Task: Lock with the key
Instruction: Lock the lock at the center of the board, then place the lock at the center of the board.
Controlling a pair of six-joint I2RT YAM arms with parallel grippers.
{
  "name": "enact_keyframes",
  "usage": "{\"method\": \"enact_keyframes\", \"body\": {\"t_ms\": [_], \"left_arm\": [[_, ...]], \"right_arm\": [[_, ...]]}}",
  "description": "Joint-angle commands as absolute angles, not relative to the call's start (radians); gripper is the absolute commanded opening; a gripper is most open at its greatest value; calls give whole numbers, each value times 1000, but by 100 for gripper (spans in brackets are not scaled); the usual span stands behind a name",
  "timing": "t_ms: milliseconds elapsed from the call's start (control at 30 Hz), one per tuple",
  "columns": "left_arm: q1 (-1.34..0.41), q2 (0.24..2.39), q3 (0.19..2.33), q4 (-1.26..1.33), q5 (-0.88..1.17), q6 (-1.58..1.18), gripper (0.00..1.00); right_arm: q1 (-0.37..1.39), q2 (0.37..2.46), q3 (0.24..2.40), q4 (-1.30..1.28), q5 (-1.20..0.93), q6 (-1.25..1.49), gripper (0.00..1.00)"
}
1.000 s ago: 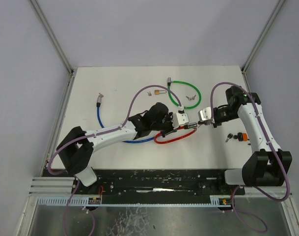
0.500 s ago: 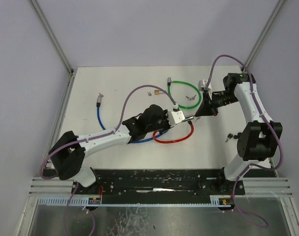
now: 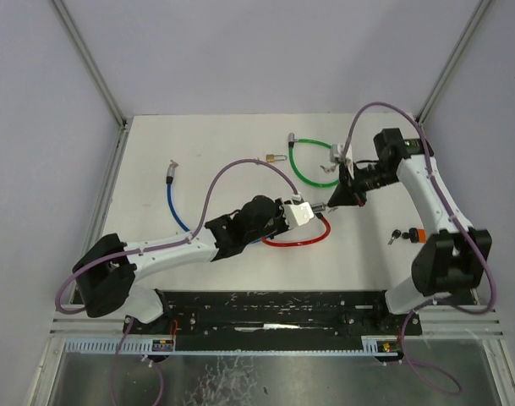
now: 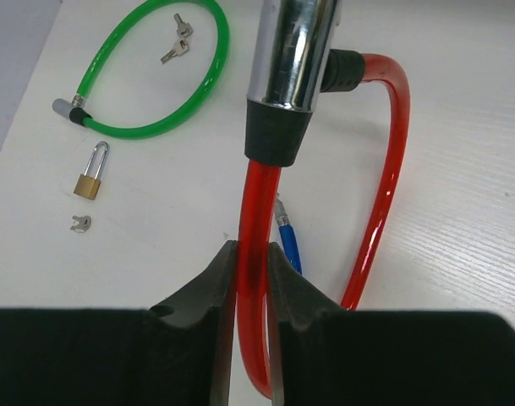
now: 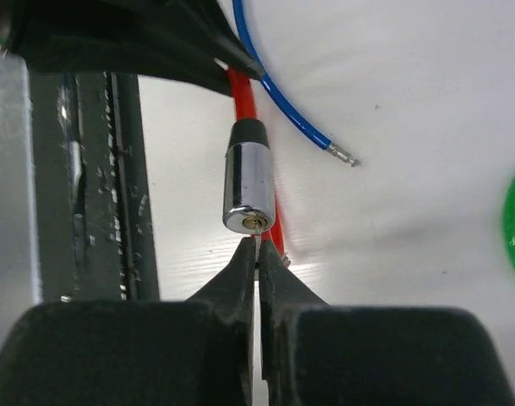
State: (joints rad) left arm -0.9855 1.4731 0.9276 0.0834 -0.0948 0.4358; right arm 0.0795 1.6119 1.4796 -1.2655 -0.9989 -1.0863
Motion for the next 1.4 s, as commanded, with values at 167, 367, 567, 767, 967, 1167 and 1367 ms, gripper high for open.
{"method": "enact_keyframes", "body": {"t_ms": [167, 367, 567, 767, 967, 1167, 1367], "left_arm": [[-949, 1421, 815, 151, 32, 471, 0], [-827, 1411, 836, 78, 304, 382, 0], [-847, 1398, 848, 72, 71, 396, 0], [-940, 1361, 820, 85, -224, 501, 0], [-871, 1342, 838, 7, 94, 420, 0], [-802, 1413, 898, -73, 296, 390, 0], [-770, 1368, 886, -11, 202, 330, 0]], "right_arm": [[104, 1339, 1244, -1395, -1007, -2061, 0], [103, 1374, 1374, -1131, -971, -1394, 0], [103, 1546, 1549, -1221, -979, -951, 0], [104, 1611, 1590, -1323, -1034, -963, 0], [105, 1402, 1432, -1278, -938, -1454, 0], [106, 1300, 1374, -1215, -904, -1627, 0], [78, 1393, 1501, -1160, -955, -1266, 0]]}}
